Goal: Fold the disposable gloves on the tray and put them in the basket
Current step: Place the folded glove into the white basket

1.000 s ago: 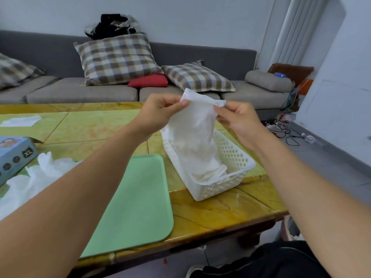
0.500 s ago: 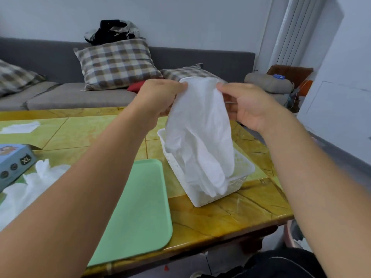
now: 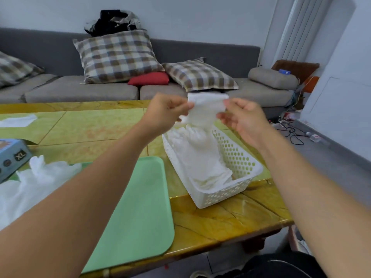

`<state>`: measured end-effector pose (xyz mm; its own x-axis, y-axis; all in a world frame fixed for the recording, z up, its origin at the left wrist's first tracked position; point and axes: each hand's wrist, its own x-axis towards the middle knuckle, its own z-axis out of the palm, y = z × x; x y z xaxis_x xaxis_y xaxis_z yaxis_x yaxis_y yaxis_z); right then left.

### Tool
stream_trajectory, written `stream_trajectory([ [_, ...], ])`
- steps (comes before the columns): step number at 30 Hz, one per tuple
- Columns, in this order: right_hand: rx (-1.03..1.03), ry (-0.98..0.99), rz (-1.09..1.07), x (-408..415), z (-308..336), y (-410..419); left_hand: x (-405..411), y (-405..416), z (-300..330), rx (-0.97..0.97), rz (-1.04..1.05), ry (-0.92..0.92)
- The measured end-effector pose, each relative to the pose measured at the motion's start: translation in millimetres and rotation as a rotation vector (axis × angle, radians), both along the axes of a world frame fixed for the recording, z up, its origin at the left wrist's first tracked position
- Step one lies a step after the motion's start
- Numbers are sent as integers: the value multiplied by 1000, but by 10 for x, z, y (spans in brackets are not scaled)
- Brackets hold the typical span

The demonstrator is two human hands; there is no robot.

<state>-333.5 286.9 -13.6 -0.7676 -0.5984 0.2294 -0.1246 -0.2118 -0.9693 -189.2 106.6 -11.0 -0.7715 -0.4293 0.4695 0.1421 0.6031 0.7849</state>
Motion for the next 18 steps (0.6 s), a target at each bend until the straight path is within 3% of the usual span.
stream_trajectory([
  [3,160,-43,137,29,-237,159,93,29,-292,48,-49,-79],
  [6,346,-30,273,66,-304,308,249,203,-372,53,-82,-39],
  [10,545,102,393,90,-292,440,393,356,-491,-136,-134,-166],
  [14,823,396,385,104,-193,545,497,441,-514,-340,-224,-329],
  [18,1059,505,344,199,3,545,499,486,-438,-347,-306,-531],
])
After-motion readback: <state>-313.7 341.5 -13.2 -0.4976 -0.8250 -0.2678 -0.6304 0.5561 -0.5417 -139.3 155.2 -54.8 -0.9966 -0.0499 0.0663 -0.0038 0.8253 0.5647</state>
